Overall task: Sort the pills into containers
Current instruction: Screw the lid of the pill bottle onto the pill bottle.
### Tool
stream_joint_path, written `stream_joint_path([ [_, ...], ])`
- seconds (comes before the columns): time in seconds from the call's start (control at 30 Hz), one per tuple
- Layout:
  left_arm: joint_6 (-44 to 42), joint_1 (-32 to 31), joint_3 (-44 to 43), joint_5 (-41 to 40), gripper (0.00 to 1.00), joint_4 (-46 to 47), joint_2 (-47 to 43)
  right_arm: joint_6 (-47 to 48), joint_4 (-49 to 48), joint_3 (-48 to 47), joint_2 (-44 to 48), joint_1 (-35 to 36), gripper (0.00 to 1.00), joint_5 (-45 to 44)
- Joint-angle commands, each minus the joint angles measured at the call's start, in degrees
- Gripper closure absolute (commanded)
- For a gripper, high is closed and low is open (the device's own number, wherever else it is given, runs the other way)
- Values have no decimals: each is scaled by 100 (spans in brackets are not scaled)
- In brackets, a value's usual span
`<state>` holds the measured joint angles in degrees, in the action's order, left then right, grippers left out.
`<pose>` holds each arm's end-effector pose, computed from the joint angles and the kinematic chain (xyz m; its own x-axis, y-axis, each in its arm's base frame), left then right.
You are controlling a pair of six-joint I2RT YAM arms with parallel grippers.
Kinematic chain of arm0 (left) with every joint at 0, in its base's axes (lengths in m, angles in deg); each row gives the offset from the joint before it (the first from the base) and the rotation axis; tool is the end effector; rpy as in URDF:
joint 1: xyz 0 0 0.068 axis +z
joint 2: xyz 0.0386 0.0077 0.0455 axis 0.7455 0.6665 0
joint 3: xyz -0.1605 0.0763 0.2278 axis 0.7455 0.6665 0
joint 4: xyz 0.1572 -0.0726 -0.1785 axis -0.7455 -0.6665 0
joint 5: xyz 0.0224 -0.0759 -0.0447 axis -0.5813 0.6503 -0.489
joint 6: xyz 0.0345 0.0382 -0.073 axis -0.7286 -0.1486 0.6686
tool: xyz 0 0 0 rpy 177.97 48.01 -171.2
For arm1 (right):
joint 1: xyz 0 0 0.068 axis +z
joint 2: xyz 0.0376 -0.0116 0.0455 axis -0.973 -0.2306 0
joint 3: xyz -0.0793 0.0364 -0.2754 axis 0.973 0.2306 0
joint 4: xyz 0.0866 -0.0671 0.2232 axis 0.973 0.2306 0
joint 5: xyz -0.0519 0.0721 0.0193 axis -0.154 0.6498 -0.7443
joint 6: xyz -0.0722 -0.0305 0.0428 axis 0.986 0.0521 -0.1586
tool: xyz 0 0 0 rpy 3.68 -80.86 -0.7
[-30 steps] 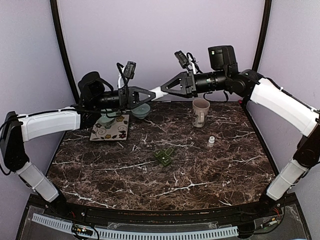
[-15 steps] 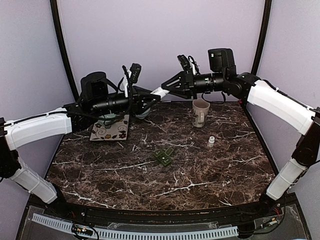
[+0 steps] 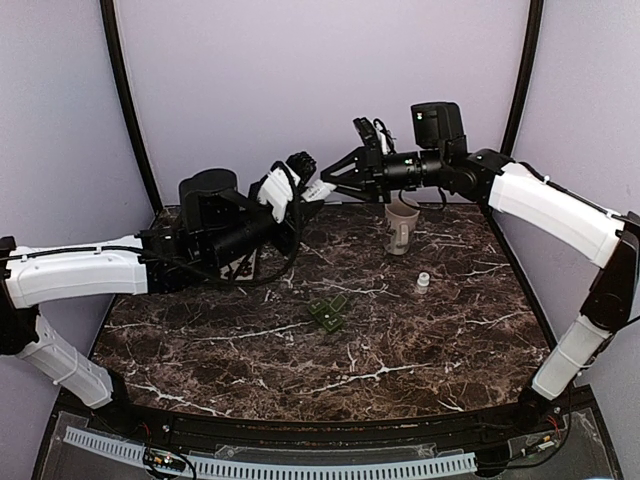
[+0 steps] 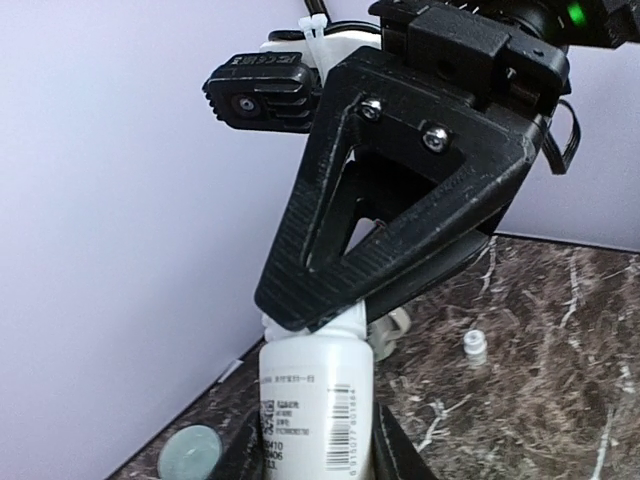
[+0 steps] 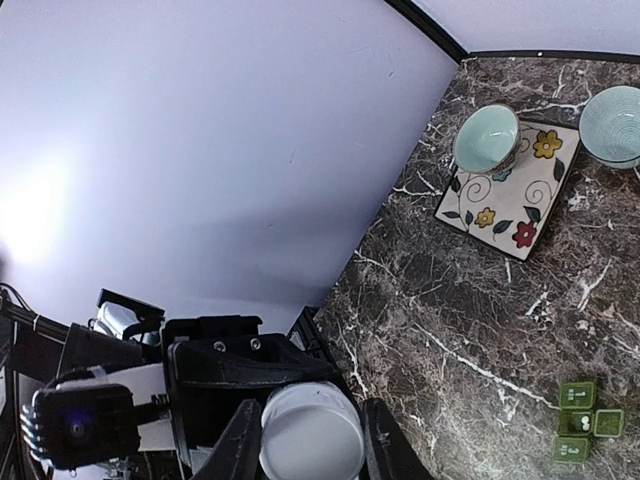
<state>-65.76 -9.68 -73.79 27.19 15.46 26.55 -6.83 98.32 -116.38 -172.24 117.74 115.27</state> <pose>0.2094 -0.3003 0.3913 0.2446 0.1986 -0.9491 0.6653 0.6777 0.3133 0.2679 0.3000 0.4106 -0.8520 0.0152 -0.5233 -0.5018 0.2616 0.8245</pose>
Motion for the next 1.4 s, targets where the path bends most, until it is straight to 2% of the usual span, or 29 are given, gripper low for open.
stream_joint_path([
  [0.0, -1586, -767, -13, -515, 100, 1961, 327, -81, 58, 141, -464, 577, 100, 578],
  [0.23, -3287, -1244, 33, -1566, 100, 3256, 966, -70, 232, -6, -594, 577, 100, 481],
  [0.5, -3617, -1313, 101, -1885, 100, 3642, 1076, -102, 334, -89, -597, 544, 100, 408],
  [0.57, -3488, -1313, 164, -1843, 92, 3502, 1001, -111, 334, -92, -595, 535, 100, 400],
  [0.6, -3410, -1313, 176, -1813, 81, 3392, 955, -112, 325, -91, -584, 541, 100, 398],
  [0.63, -3340, -1313, 181, -1814, 74, 3274, 915, -112, 323, -89, -582, 529, 100, 390],
  [0.73, -3031, -1313, 245, -1734, 59, 2933, 744, -118, 299, -83, -554, 514, 100, 369],
  [0.9, -2472, -1291, 312, -1631, 42, 2239, 436, -112, 252, -76, -504, 488, 100, 328],
  [1.13, -1655, -1204, 375, -1706, 39, 1382, 23, -113, 162, -49, -434, 453, 100, 273],
  [1.37, -592, -1080, 645, -1736, 37, 589, -749, -23, 154, -25, -335, 378, 100, 165],
])
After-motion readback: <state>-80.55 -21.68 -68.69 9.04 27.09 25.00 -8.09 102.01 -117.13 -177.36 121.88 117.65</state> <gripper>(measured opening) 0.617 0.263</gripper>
